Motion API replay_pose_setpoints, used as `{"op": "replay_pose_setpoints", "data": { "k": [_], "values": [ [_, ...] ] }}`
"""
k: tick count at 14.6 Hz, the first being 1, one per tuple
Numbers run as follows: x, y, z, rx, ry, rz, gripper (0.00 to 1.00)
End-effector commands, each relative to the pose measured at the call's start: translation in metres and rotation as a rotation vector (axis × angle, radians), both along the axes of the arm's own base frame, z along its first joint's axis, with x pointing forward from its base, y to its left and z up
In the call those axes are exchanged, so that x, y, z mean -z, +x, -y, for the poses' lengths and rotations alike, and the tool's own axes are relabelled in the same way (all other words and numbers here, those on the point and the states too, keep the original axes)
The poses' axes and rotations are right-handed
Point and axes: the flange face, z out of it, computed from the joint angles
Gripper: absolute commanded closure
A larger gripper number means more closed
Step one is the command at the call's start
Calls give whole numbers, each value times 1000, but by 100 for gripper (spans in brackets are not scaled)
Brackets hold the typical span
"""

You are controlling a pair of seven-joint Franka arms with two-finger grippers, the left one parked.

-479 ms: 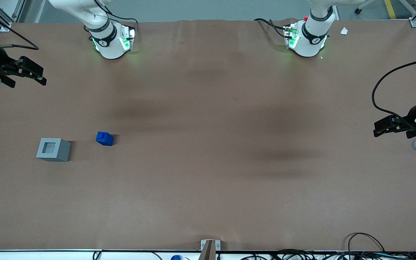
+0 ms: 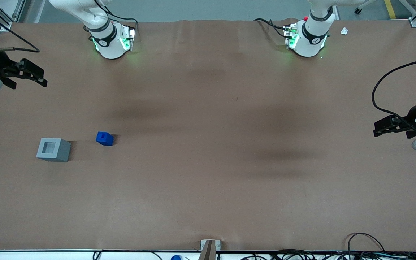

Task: Insert blue part into gray base with right arm
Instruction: 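Move the open right gripper toward the blue block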

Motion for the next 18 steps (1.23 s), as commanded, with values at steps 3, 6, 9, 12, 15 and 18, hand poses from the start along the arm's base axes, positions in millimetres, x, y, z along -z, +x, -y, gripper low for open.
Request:
{"op": "replay_pose_setpoints", "data": {
  "k": [3,6,9,12,15,18],
  "values": [
    [49,31,-4,-9,-13,-65,0],
    [92,54,-7,-8,-22,-92,0],
    [135,71,-15,-16,-30,-76,0],
    [174,70,-15,-13,-30,-57,0],
    [205,60,-13,-8,-25,-70,0],
    [240,52,-13,3,-20,-56,0]
  ]
}}
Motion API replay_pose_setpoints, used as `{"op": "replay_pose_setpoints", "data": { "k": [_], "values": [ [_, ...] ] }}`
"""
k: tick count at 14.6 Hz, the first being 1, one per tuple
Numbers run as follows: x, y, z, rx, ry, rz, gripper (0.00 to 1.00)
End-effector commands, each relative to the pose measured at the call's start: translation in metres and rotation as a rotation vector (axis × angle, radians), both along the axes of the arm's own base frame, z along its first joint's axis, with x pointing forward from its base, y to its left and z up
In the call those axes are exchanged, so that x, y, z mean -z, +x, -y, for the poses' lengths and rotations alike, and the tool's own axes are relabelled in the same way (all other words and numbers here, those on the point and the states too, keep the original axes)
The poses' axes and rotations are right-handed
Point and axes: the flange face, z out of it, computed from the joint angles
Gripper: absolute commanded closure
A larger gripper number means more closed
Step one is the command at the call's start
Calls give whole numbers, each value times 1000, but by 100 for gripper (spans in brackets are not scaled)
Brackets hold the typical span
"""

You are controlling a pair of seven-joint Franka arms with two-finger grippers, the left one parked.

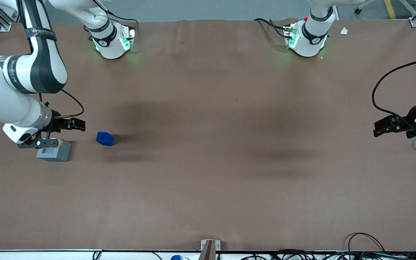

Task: Insert blue part into gray base with right arm
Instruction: 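Lower the right gripper over the blue block and close on it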

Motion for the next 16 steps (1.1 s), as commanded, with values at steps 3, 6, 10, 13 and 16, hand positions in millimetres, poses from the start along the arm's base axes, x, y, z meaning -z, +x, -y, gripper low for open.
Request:
{"op": "replay_pose_setpoints", "data": {
  "k": [3,6,10,13,16],
  "values": [
    [52,-14,-2,31,31,4,4],
    [81,-9,-6,72,69,-5,8],
    [114,-12,-12,65,56,11,10],
    [134,-16,-18,99,43,12,11],
    [146,-22,-26,120,34,1,14]
  ]
}}
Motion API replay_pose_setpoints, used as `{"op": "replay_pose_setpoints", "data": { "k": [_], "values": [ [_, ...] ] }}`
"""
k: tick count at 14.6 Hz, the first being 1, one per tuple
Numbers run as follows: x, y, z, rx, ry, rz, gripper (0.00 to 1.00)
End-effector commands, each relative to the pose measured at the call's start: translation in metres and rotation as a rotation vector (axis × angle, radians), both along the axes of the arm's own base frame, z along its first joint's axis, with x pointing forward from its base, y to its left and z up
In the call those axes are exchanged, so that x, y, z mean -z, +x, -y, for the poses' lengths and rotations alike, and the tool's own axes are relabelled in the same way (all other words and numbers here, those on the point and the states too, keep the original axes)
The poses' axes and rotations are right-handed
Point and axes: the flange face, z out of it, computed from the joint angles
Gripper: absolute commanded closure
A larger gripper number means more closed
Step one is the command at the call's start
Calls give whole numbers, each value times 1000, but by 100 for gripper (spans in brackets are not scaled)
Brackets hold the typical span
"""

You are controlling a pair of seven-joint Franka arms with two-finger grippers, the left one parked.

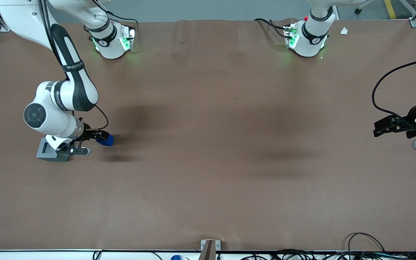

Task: Insert blue part into gray base with right arm
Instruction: 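Lower the right gripper over the blue block and close on it, then lift the blue block and carry it over the gray base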

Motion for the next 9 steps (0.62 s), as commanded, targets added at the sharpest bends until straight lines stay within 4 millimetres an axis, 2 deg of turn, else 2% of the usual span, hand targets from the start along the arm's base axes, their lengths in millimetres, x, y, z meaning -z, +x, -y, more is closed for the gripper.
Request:
{"op": "replay_pose_setpoints", "data": {
  "k": [1,7,9],
  "values": [
    [9,-9,-7,45,1,-2,15],
    [22,-11,-5,51,-5,-22,25],
    [25,-11,-3,54,-7,-22,33]
  ]
}}
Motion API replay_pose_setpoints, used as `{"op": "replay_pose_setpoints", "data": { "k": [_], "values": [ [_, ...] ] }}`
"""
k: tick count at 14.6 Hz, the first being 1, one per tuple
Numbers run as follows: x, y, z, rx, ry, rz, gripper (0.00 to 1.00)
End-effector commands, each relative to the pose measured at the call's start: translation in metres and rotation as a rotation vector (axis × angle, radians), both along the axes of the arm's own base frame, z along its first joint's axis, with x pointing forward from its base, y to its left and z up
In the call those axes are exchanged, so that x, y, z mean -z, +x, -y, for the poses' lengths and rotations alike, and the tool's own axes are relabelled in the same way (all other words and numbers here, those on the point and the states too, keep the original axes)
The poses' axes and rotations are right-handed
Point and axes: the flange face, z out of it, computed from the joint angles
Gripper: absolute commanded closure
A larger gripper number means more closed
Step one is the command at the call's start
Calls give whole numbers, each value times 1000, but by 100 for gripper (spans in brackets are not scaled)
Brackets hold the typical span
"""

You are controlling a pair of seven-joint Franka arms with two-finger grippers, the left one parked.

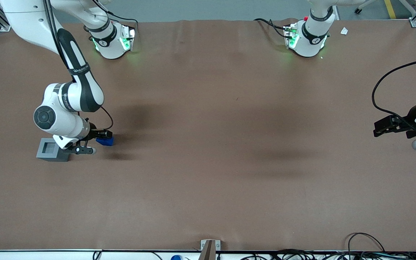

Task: Insert blue part into gray base with right arm
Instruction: 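Lift the blue block and carry it over the gray base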

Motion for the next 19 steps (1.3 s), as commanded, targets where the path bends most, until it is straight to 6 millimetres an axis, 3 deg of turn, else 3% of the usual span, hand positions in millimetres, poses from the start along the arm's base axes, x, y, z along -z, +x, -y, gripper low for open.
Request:
{"op": "replay_pose_setpoints", "data": {
  "k": [1,5,7,9,13,16,19],
  "values": [
    [5,-4,3,26,5,5,40],
    [5,-3,6,31,4,2,78],
    [0,-1,14,38,7,3,89],
    [-19,11,33,58,11,-12,90],
    [-90,45,92,88,44,-87,91],
    [-138,64,137,42,62,-46,91],
    [-134,81,189,4,65,-51,94]
  ]
}}
